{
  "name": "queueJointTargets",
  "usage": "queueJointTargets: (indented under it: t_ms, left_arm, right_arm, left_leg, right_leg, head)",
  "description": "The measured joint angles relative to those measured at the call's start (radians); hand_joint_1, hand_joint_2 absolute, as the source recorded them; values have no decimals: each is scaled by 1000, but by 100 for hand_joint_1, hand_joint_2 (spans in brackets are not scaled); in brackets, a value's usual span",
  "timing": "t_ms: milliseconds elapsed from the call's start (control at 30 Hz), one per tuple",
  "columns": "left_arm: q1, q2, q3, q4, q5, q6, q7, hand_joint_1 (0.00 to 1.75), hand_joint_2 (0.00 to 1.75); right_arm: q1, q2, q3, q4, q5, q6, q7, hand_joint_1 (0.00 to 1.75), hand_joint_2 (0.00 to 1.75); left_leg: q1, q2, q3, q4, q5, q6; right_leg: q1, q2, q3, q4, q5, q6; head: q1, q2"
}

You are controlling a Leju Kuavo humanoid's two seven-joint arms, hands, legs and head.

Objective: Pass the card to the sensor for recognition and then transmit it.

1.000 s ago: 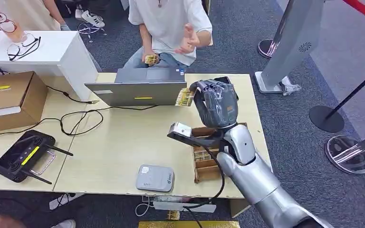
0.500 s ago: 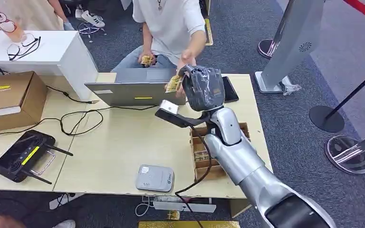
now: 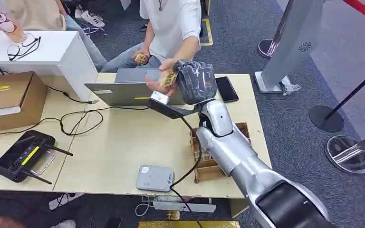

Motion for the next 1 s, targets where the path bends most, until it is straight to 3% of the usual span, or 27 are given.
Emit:
queueJointTargets:
  t_ms: [33, 67, 100, 533, 867, 900, 1000]
  left_arm:
    - [-2, 0, -4, 0, -3, -2, 1, 0, 0]
    - [-5, 0, -8, 0, -4, -2, 2, 0, 0]
    - [-8, -1, -8, 0, -4, -2, 3, 0, 0]
    - [-11, -4, -15, 0, -16, 2, 5, 0, 0]
    - [-10, -4, -15, 0, -19, -1, 1, 0, 0]
    - [-10, -3, -15, 0, -19, -3, -2, 0, 0]
    - [-9, -3, -15, 0, -18, -4, -8, 0, 0]
  right_arm:
    - [-2, 0, -1, 5, 3, -3, 4, 175, 175]
    - [-3, 0, -2, 9, 9, -5, 5, 12, 175]
    - [-4, 0, -2, 13, 16, -5, 6, 0, 175]
    - [2, -1, -8, 15, 34, -43, -18, 0, 175]
    - [92, -20, -17, -144, -97, 10, -103, 0, 175]
    - [99, -21, -16, -159, -111, 19, -110, 0, 0]
    - [123, -29, -16, -223, -157, 48, -124, 0, 0]
  left_leg:
    - [0, 0, 0, 0, 0, 0]
    - [0, 0, 0, 0, 0, 0]
    - [0, 0, 0, 0, 0, 0]
    - [0, 0, 0, 0, 0, 0]
    - [0, 0, 0, 0, 0, 0]
    - [0, 0, 0, 0, 0, 0]
    - [0, 0, 0, 0, 0, 0]
  right_leg:
    - [0, 0, 0, 0, 0, 0]
    - [0, 0, 0, 0, 0, 0]
    - [0, 0, 0, 0, 0, 0]
    - [0, 0, -1, 0, 0, 0]
    - [0, 0, -1, 0, 0, 0]
    - [0, 0, -1, 0, 0, 0]
    - [0, 0, -1, 0, 0, 0]
  head:
    - [0, 0]
    - [0, 0]
    - [0, 0]
    - [0, 0]
    - [0, 0]
    - [0, 0]
    - [0, 0]
